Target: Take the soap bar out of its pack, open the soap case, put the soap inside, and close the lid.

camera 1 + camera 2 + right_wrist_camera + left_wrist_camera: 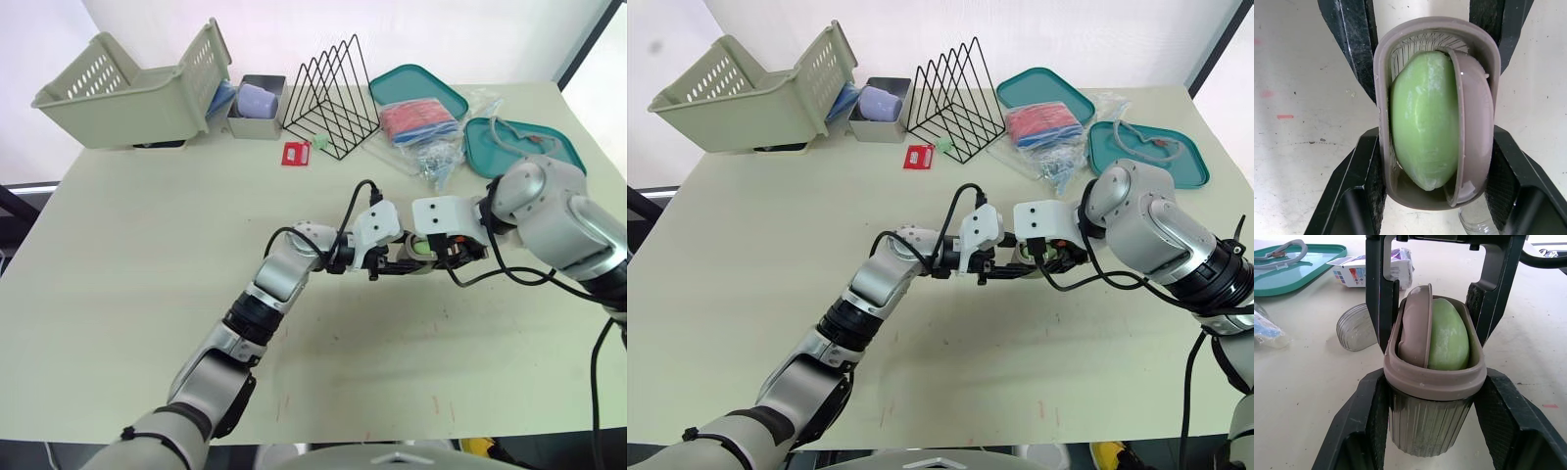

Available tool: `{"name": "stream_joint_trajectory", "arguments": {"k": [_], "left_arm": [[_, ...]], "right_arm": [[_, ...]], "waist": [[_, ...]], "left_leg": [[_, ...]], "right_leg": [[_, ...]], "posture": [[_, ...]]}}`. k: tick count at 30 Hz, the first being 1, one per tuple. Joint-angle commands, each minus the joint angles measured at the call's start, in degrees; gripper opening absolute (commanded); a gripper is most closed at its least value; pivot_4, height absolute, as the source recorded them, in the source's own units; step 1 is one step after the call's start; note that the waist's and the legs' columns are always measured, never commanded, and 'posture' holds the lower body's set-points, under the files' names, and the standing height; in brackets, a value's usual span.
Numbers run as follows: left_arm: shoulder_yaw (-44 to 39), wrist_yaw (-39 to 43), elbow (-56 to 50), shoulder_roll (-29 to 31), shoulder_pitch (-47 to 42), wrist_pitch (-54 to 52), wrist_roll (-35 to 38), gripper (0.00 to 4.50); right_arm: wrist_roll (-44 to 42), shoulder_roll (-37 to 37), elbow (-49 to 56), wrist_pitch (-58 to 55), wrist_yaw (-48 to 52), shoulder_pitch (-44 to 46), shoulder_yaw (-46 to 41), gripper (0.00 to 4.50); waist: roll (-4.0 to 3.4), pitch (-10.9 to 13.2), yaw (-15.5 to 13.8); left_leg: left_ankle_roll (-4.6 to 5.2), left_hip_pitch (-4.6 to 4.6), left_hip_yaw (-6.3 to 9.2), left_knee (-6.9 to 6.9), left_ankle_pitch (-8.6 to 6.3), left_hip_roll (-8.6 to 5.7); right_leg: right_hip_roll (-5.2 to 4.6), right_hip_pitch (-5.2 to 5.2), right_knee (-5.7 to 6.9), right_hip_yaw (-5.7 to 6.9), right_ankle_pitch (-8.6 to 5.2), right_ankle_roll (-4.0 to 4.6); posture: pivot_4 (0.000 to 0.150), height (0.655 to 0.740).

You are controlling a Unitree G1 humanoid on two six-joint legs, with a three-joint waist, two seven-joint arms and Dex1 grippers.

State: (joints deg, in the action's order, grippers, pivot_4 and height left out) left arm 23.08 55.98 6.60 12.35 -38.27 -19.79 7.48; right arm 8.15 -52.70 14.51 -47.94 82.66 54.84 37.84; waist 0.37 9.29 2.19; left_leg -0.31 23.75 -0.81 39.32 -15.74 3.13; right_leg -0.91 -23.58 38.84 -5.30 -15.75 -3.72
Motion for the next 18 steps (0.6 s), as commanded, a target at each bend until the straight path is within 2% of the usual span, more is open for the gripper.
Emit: {"name": "stream_joint_trajectory", "arguments": {"k": [1,8,9,12,13,18], "left_arm": [[-1.2,-0.5,-0.4,-1.0,-0.8,0.2,1.0,2.02],[-1.6,-0.9,0.2,-1.4,-0.9,1.9,0.7,2.02],[-1.6,-0.8,0.3,-1.4,-0.9,2.1,0.7,2.02],[-1.6,-0.7,0.3,-1.2,-0.6,2.5,0.6,2.02],[-1.7,-0.7,0.3,-1.1,-0.5,2.5,0.6,2.02],[-2.3,0.4,0.2,0.5,-0.1,3.6,0.8,2.02]], "right_arm": [[-0.1,0.4,1.2,0.3,-0.4,-0.9,-1.1,2.07],[-0.5,0.8,1.2,0.0,-0.5,-1.1,-1.4,2.07],[-0.6,0.9,1.1,-0.2,-0.6,-1.2,-1.5,3.04],[-1.1,1.4,1.0,-0.2,-1.0,-1.7,-2.5,4.27],[-1.3,1.6,0.9,-0.2,-1.2,-1.9,-3.0,4.48],[-5.0,1.7,-1.8,2.7,-3.0,-4.5,-8.2,4.48]], "waist": [[0.00,0.0,0.0],[0.00,0.0,0.0],[0.00,0.0,-0.1],[-0.02,0.0,-0.2],[-0.02,0.0,-0.2],[-0.02,0.0,-0.2]], "left_leg": [[0.00,0.00,0.00,0.00,0.00,0.00],[0.00,0.00,0.00,0.00,0.00,0.00],[0.00,0.00,0.00,0.00,0.00,0.00],[0.00,0.03,0.00,0.00,0.00,-0.01],[0.00,0.04,0.00,0.00,0.00,-0.02],[0.00,0.04,0.01,0.01,0.00,-0.02]], "right_leg": [[0.00,0.00,0.00,0.00,0.00,0.00],[0.00,0.00,0.00,0.00,0.00,0.00],[-0.01,0.00,0.00,0.00,0.00,0.00],[-0.01,-0.01,0.00,0.00,0.00,0.00],[-0.02,-0.01,-0.01,0.00,0.00,0.00],[-0.02,-0.01,-0.01,0.01,0.00,0.00]], "posture": [[0.150,0.7400],[0.150,0.7400],[0.150,0.7400],[0.150,0.7400],[0.150,0.7400],[0.150,0.7400]]}}
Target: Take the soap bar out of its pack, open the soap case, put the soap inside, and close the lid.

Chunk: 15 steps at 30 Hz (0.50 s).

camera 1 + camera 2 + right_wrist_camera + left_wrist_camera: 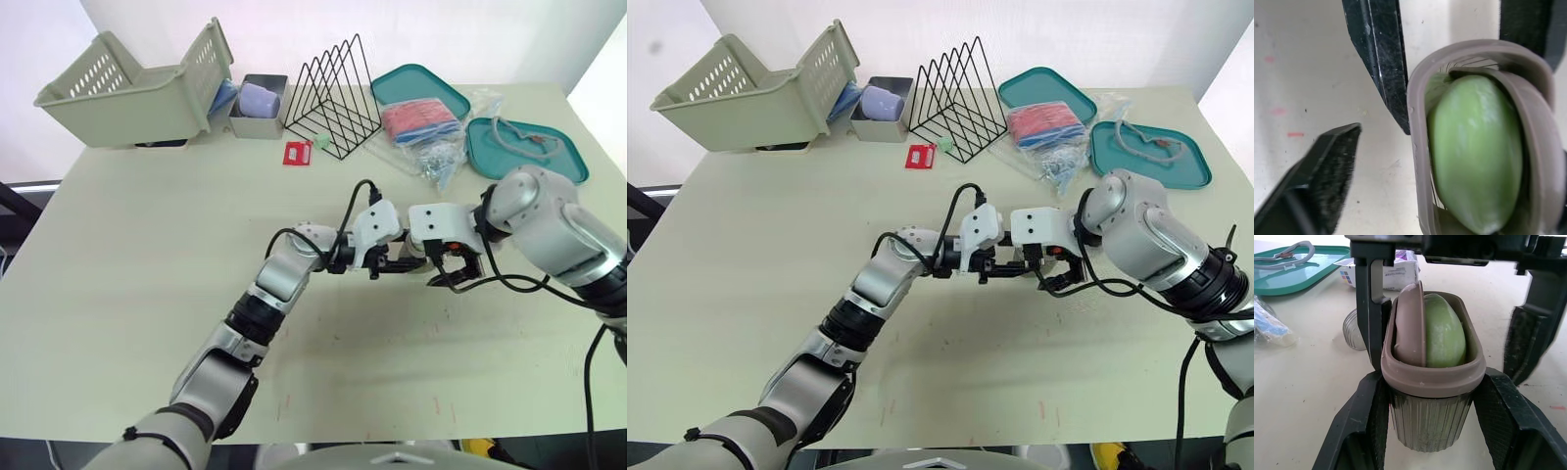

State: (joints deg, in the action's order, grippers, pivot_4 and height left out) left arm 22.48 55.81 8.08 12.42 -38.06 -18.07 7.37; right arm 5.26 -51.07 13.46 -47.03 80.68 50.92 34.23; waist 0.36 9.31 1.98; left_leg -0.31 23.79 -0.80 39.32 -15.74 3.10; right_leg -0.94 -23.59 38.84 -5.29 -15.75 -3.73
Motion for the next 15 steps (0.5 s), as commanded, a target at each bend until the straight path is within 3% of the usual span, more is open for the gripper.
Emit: {"name": "stream_joint_trajectory", "arguments": {"k": [1,15], "left_arm": [[-1.9,0.9,-1.2,0.8,-0.3,2.2,1.0,2.02],[-6.3,9.2,-10.2,8.6,5.7,1.5,8.4,2.02]], "right_arm": [[-3.5,0.5,-1.5,2.2,-1.5,-1.4,-6.4,4.48],[-22.3,2.4,-9.3,17.5,-5.2,-21.3,-34.1,4.48]], "waist": [[0.00,0.0,0.0],[0.01,0.0,-0.2]], "left_leg": [[0.00,0.00,-0.01,0.00,0.00,0.00],[0.00,0.00,0.00,-0.01,0.00,0.00]], "right_leg": [[0.00,0.00,0.00,0.00,0.00,0.00],[0.00,0.02,0.00,-0.01,0.00,0.00]], "posture": [[0.150,0.7400],[0.150,0.7400]]}}
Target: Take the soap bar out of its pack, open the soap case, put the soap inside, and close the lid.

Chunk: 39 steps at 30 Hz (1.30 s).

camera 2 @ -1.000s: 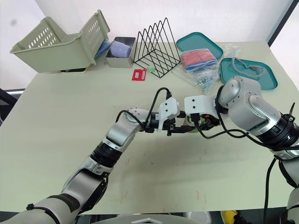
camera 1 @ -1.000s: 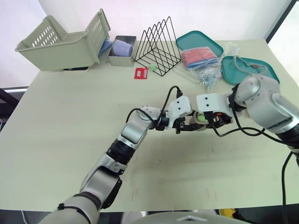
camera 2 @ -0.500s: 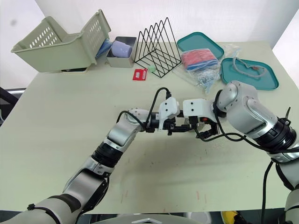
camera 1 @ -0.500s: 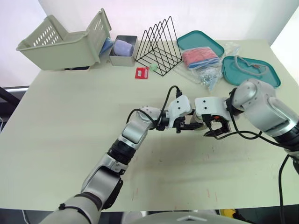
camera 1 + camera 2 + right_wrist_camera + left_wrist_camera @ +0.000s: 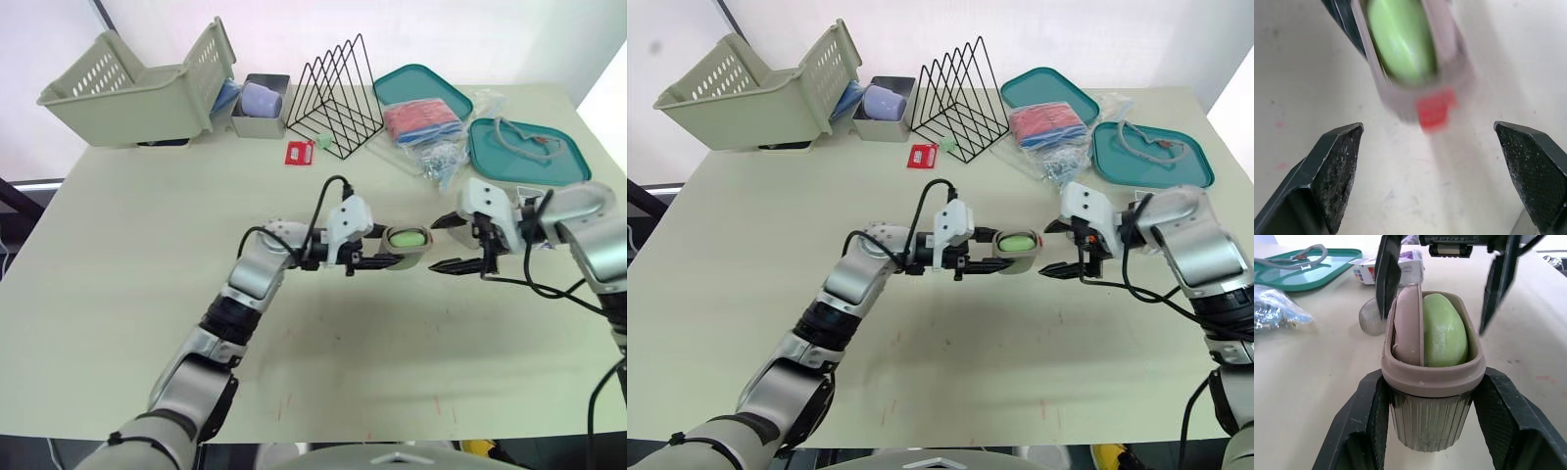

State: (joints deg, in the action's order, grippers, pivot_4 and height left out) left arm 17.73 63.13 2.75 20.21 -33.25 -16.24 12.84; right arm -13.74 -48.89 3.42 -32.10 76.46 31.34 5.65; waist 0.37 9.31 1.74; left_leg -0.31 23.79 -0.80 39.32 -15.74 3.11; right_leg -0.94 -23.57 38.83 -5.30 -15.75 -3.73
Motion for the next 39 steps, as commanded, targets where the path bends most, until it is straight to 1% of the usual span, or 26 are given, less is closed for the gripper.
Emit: {"name": "stream_joint_trajectory", "arguments": {"k": [1,4,8,10,13,16,19,22,25,28,33,36,39], "left_arm": [[-1.7,2.4,-6.0,1.6,1.9,-0.6,3.6,2.02],[-2.1,3.4,-8.3,3.6,4.6,-1.4,5.1,2.02],[-2.4,3.3,-9.3,4.8,6.2,-1.2,5.2,2.02],[-2.8,2.5,-8.8,4.6,6.2,-0.6,4.9,2.02],[-3.1,1.4,-8.3,3.9,6.2,0.1,5.0,2.02],[-3.1,1.1,-8.3,3.5,6.5,0.5,5.2,2.02],[-2.9,1.2,-8.2,3.3,6.9,0.8,5.3,2.02],[-2.8,1.2,-7.7,3.2,6.8,1.3,5.0,2.02],[-2.9,1.1,-7.2,3.0,6.6,1.8,4.8,2.02],[-2.9,1.0,-6.5,3.0,6.3,2.4,4.5,2.02],[-2.4,1.0,-5.8,3.1,6.2,3.2,4.0,2.02],[-2.0,0.8,-5.7,2.8,6.3,3.5,3.8,2.02],[-1.7,0.7,-5.5,2.5,6.2,3.7,3.5,2.02]], "right_arm": [[-4.8,0.2,0.7,3.3,-1.3,-3.7,-8.1,4.48],[-8.9,0.3,-0.7,5.5,-3.0,-9.1,-16.4,4.48],[-9.6,-0.4,-5.7,13.1,-5.0,-16.7,-26.0,4.48],[-11.0,0.9,-7.2,14.3,-7.8,-23.5,-33.9,4.48],[-12.7,3.8,-6.8,15.3,-11.7,-32.5,-41.8,4.48],[-13.9,6.2,-5.7,16.6,-14.0,-38.9,-46.3,4.48],[-14.7,7.0,-4.5,17.2,-15.3,-42.2,-47.7,4.48],[-15.7,7.4,-3.9,17.3,-16.2,-44.5,-48.5,4.48],[-15.3,6.9,-4.0,17.2,-17.8,-45.2,-48.2,4.48],[-14.2,5.1,-4.0,15.0,-20.8,-44.0,-47.0,4.48],[-17.0,-2.6,0.8,0.4,-24.0,-38.5,-43.0,4.48],[-16.1,-10.3,5.5,-9.6,-25.4,-33.8,-35.5,4.48],[-17.0,-15.3,7.8,-16.2,-25.4,-26.9,-28.7,4.48]], "waist": [[0.00,0.0,0.0],[0.00,0.0,-0.2],[0.00,0.0,-1.0],[0.00,0.0,-1.6],[0.01,0.0,-2.2],[-0.02,0.0,-1.9],[-0.07,0.0,-0.8],[-0.08,0.0,-0.6],[-0.07,0.0,-0.8],[-0.08,0.0,-0.9],[-0.10,-0.1,-0.7],[-0.10,-0.1,-0.8],[-0.09,-0.1,-0.9]], "left_leg": [[0.00,0.00,-0.02,0.00,0.00,0.00],[0.00,-0.01,-0.02,0.01,0.00,0.00],[0.01,-0.04,-0.03,0.03,0.00,-0.01],[0.00,-0.03,-0.03,0.03,0.00,-0.01],[0.00,-0.02,-0.04,0.01,0.00,-0.02],[0.01,-0.10,-0.11,0.01,0.00,-0.02],[0.01,-0.12,-0.14,0.00,0.00,-0.02],[0.01,-0.15,-0.13,-0.04,0.00,-0.01],[0.00,-0.14,-0.13,-0.04,0.00,-0.01],[0.00,-0.13,-0.14,-0.03,0.00,-0.02],[0.00,-0.15,-0.16,-0.04,0.00,-0.02],[0.01,-0.13,-0.14,-0.03,0.00,-0.02],[0.01,-0.11,-0.10,-0.01,0.00,-0.01]], "right_leg": [[-0.01,0.00,0.01,-0.01,0.00,0.00],[-0.01,0.01,0.01,-0.02,0.00,0.00],[0.00,0.05,0.02,-0.02,0.00,-0.01],[0.00,0.06,-0.01,-0.01,0.00,-0.01],[0.00,0.06,-0.05,-0.02,0.00,-0.02],[0.02,0.08,0.00,-0.12,0.00,-0.02],[0.03,0.07,0.03,-0.17,0.00,-0.02],[0.06,0.07,0.03,-0.18,0.00,-0.02],[0.05,0.08,0.02,-0.18,0.00,-0.02],[0.04,0.08,0.00,-0.18,0.00,-0.02],[0.05,0.07,0.02,-0.22,0.00,-0.02],[0.04,0.07,0.01,-0.21,0.00,-0.02],[0.04,0.07,0.00,-0.16,0.00,-0.02]], "posture": [[0.150,0.7400],[0.150,0.7400],[0.150,0.7400],[0.150,0.7400],[0.150,0.7400],[0.150,0.7400],[0.150,0.7400],[0.150,0.7400],[0.150,0.7400],[0.150,0.7400],[0.150,0.7400],[0.150,0.7400],[0.150,0.7400]]}}
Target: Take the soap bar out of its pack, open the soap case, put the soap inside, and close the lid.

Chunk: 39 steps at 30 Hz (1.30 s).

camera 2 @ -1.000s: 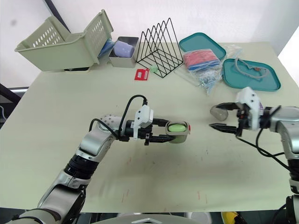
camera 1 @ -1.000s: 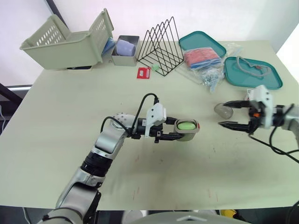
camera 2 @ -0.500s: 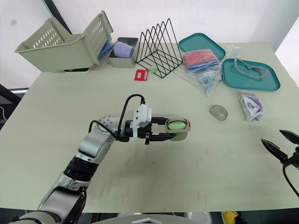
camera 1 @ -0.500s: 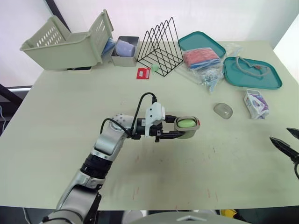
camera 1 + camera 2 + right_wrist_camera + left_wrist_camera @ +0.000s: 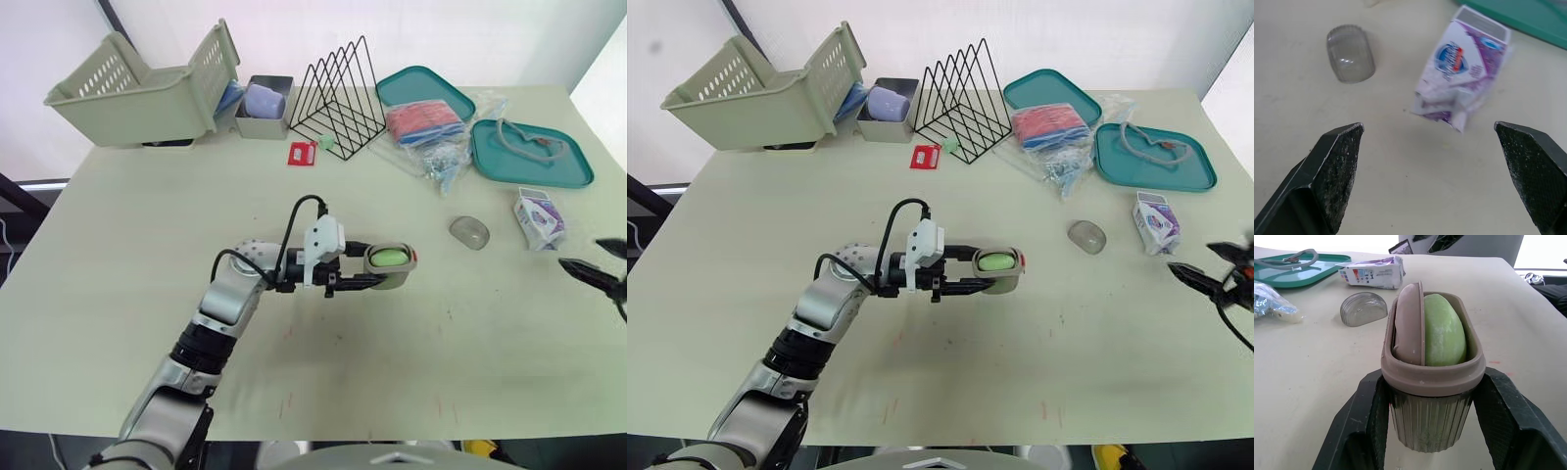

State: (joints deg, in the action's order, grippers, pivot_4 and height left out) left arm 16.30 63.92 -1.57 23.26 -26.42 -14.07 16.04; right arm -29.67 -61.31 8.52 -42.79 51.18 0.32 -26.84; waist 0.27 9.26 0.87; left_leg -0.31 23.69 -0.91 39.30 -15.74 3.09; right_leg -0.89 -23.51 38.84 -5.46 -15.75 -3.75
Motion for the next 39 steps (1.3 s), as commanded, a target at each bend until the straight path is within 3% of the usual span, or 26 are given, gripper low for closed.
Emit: {"name": "stream_joint_trajectory", "arguments": {"k": [1,6,12,17,23,37,39], "left_arm": [[-0.3,-0.1,-1.0,-0.6,-0.7,1.6,0.2,2.02],[-0.1,-0.8,-0.8,-1.4,-1.0,2.0,-0.3,2.02],[0.4,-1.6,-0.1,-2.7,-1.0,2.8,-1.3,2.02],[0.7,-2.9,0.5,-4.4,-2.0,3.1,-2.0,2.02],[1.0,-3.5,1.1,-5.0,-2.8,3.4,-2.4,2.02],[1.5,-4.0,0.2,-4.6,-2.3,2.7,-2.5,2.02],[1.5,-4.1,0.1,-4.5,-2.2,2.6,-2.6,2.02]], "right_arm": [[-0.5,-4.4,2.0,-7.1,0.1,7.9,7.1,4.48],[4.7,-10.2,-3.8,-18.9,3.9,29.6,27.7,4.48],[13.6,-5.9,-16.5,-19.3,13.2,50.1,46.6,4.48],[20.2,0.4,-25.6,-16.3,18.9,57.8,56.2,4.48],[25.9,6.7,-33.5,-11.8,20.6,61.2,59.9,4.48],[33.3,15.7,-43.2,-9.4,21.9,64.2,59.6,4.48],[34.0,16.2,-44.1,-9.3,21.5,64.2,59.7,4.08]], "waist": [[0.01,0.0,0.0],[-0.01,0.0,-0.1],[0.00,0.0,-0.1],[0.00,0.0,-0.2],[-0.02,0.0,-0.1],[-0.03,0.0,-0.1],[-0.03,0.0,0.0]], "left_leg": [[0.00,0.01,0.00,0.00,0.00,0.00],[0.00,0.04,-0.02,0.03,0.00,-0.01],[0.01,0.08,-0.06,-0.01,-0.01,0.00],[0.00,0.08,-0.06,0.00,0.00,0.00],[0.00,0.10,-0.05,0.04,0.00,0.00],[-0.01,0.10,-0.04,0.03,0.00,0.00],[-0.01,0.09,-0.04,0.03,0.00,0.00]], "right_leg": [[0.00,0.00,0.00,0.00,0.00,0.00],[-0.04,-0.03,-0.04,0.02,0.00,0.00],[-0.05,-0.09,-0.10,0.02,0.00,0.00],[-0.05,-0.10,-0.06,0.02,0.01,0.01],[-0.07,-0.11,-0.04,0.04,0.01,0.01],[-0.07,-0.12,0.00,0.05,0.01,0.01],[-0.07,-0.12,0.00,0.05,0.01,0.01]], "posture": [[0.150,0.7400],[0.150,0.7400],[0.150,0.7400],[0.150,0.7400],[0.150,0.7400],[0.150,0.7400],[0.150,0.7400]]}}
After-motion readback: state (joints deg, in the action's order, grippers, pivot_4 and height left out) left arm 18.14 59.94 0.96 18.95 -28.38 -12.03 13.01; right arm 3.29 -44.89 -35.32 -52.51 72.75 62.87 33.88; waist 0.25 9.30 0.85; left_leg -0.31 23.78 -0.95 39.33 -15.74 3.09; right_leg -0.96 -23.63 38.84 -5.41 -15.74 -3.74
